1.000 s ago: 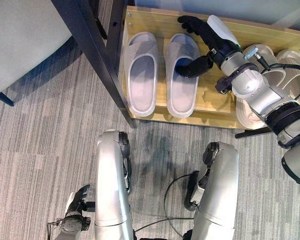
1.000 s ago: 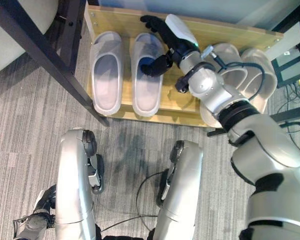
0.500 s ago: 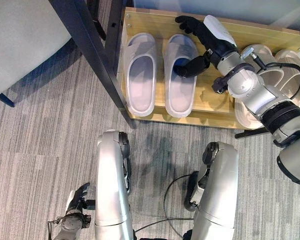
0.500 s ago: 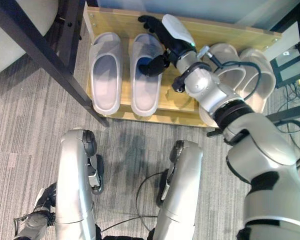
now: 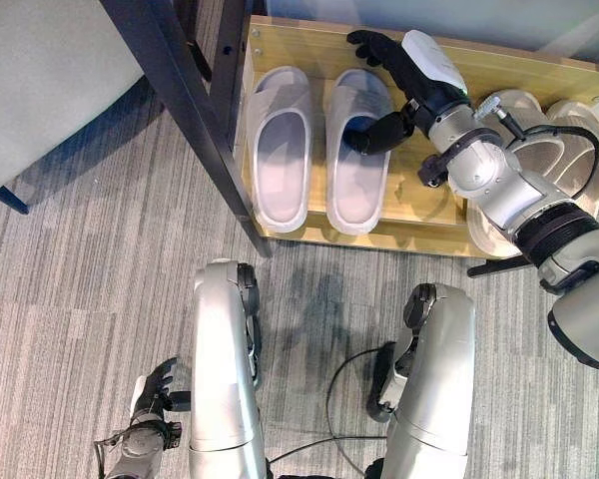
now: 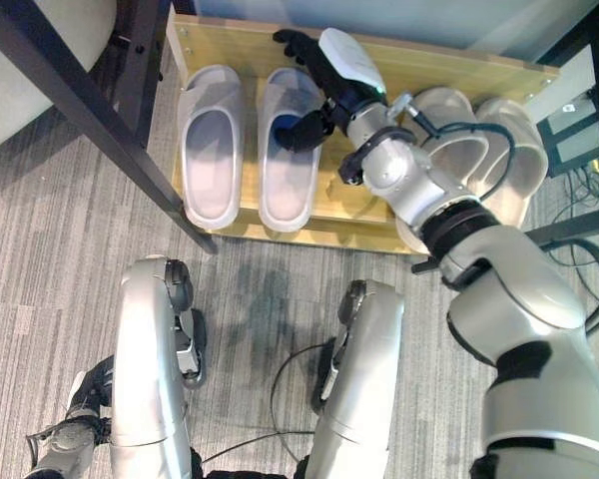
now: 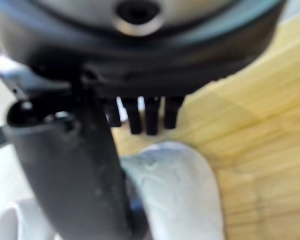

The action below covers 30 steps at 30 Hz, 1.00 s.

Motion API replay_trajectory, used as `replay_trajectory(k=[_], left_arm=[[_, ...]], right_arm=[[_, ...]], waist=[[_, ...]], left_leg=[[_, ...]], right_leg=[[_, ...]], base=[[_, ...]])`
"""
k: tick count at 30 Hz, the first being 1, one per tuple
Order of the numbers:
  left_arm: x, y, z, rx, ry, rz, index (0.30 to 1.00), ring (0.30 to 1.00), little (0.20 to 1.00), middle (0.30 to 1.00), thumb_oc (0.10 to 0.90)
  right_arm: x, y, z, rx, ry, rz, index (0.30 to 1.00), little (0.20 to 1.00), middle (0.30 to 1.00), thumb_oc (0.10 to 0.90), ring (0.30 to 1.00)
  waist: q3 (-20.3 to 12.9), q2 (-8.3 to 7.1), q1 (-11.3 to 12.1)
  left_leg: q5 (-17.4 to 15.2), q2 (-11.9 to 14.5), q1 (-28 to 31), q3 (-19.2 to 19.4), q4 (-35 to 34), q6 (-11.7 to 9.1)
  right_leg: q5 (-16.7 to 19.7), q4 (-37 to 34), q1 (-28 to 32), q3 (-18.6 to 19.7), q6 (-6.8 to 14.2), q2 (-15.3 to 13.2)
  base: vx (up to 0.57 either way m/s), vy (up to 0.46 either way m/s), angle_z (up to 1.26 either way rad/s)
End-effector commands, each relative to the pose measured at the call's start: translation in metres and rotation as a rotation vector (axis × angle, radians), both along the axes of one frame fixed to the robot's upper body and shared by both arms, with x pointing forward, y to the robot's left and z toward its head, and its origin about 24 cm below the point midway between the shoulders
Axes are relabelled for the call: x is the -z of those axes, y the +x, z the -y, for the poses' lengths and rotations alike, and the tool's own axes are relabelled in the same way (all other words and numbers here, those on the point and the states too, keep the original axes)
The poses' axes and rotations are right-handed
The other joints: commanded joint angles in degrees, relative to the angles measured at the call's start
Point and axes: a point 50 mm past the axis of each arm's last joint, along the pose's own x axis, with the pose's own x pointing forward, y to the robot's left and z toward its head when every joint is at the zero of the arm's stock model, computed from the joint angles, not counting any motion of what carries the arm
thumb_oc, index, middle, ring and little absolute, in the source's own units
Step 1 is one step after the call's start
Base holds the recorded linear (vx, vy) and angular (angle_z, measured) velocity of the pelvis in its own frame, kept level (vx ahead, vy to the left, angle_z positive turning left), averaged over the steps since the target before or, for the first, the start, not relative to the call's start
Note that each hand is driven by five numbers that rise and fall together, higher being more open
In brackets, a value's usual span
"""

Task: Arrange the slippers neatly on the shoe rack.

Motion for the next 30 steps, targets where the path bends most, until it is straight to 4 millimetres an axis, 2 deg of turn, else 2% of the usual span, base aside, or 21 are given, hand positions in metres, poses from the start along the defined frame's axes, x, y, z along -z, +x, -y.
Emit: replay_trajectory(k=[1,9,17,24,30], left_arm=[[0.003,-0.01,-0.003,-0.036,-0.016,-0.003,0.9,0.9,0.9,0.9,0.8],[0.007,-0.014,0.001,-0.034,-0.031,-0.026,0.9,0.9,0.9,0.9,0.8],[0.01,-0.016,0.005,0.01,-0.039,-0.058,0.9,0.9,0.9,0.9,0.8],[0.013,-0.018,0.009,0.057,-0.045,-0.09,0.9,0.9,0.9,0.9,0.8],[0.013,-0.013,0.01,0.117,-0.053,-0.118,0.9,0.9,0.9,0.9,0.8]], right_arm=[[-0.106,-0.035,-0.017,-0.118,0.199,0.356,0.9,0.9,0.9,0.8,0.9],[-0.101,-0.042,-0.007,-0.189,0.292,0.337,0.9,0.9,0.9,0.8,0.9],[-0.096,-0.044,-0.003,-0.298,0.352,0.187,0.9,0.9,0.9,0.8,0.9],[-0.094,-0.041,-0.01,-0.322,0.289,0.079,0.9,0.9,0.9,0.8,0.9],[-0.091,-0.028,-0.008,-0.214,0.151,-0.05,0.9,0.9,0.9,0.8,0.9]], waist=[[-1.3,-0.68,3.8],[-1.3,-1.16,3.2],[-1.3,-1.67,3.1],[-1.3,-1.7,3.1],[-1.3,-1.67,3.0]], left_leg=[[-9.7,-1.4,6.4,-6.3,-1.8,3.0],[-9.6,-1.4,6.4,-6.3,-1.5,2.9],[-9.4,-1.3,6.4,-6.6,-1.3,2.8],[-9.2,-1.1,6.4,-6.8,-1.8,2.6],[-9.0,-1.2,6.4,-7.1,-2.4,2.3]], right_leg=[[4.1,-3.3,-0.9,6.8,-8.8,0.7],[4.0,-3.0,-0.9,6.7,-8.8,0.7],[4.3,-2.9,-0.9,6.7,-8.5,0.6],[4.4,-3.5,-0.9,6.5,-8.4,0.4],[4.6,-3.9,-0.9,6.6,-8.3,0.4]], base=[[0.0,0.0,0.0],[0.0,0.0,0.0],[0.0,0.0,0.0],[0.0,0.0,0.0],[0.0,0.0,0.0]])
